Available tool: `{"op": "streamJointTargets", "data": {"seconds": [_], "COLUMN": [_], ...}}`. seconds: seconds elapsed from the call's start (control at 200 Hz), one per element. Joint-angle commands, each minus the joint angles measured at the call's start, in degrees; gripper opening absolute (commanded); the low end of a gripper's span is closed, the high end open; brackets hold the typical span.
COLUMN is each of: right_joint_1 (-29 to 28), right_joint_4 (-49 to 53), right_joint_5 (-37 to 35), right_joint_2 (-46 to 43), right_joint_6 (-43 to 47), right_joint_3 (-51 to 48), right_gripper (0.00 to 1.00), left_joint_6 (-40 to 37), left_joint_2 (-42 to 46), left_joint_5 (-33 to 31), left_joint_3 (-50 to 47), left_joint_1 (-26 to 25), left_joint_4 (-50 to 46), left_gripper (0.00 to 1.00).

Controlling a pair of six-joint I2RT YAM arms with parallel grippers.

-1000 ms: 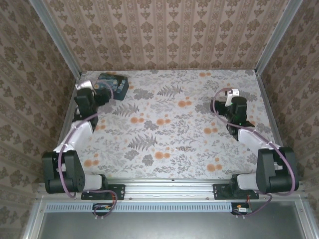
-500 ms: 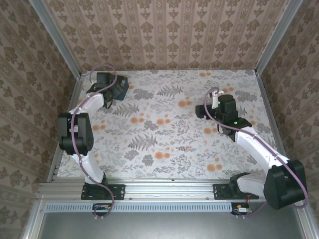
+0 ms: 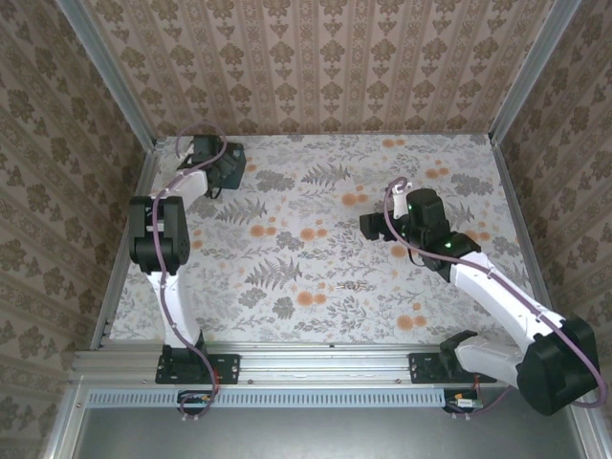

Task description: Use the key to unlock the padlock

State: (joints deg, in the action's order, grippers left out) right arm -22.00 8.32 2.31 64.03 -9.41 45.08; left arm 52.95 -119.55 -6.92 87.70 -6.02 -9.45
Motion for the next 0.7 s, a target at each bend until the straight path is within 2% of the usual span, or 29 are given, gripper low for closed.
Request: {"op": "streamJointTargets", "data": {"seconds": [0.0,0.19,0.4,0.525,0.695], "right_joint_1": [-0.7,-0.7,-0.7,-0.7,-0.7], "right_joint_4": [2.5,4.1,5.8,6.3,6.1], "right_joint_5": [1.8,3.2,3.9,3.8,3.6], "right_joint_2": [-1.5,-1.8,-2.0,-2.3,-2.2], "right_joint_6": [-0.5,-0.7,-1.0,-1.6,-2.5], "right_joint_3": [1.1,2.4,3.7,3.7,2.9], "right_gripper": [0.93,0.93,0.94,0.94,0.94], "left_joint_6": [0.6,-1.0,-4.8,-9.2,-10.8], "left_joint_2": [-1.1,1.0,5.3,7.5,10.7], "left_joint_5": [3.4,12.7,18.6,21.5,22.6], "left_joint_3": [-0.5,-6.1,-11.8,-12.9,-18.1], "left_joint_1": [-0.3,-1.3,-3.5,-8.1,-17.2], "left_joint_4": [-0.6,-3.9,-7.3,-10.6,-12.3], "left_gripper": [0.9,0.86,0.86,0.86,0.86]}}
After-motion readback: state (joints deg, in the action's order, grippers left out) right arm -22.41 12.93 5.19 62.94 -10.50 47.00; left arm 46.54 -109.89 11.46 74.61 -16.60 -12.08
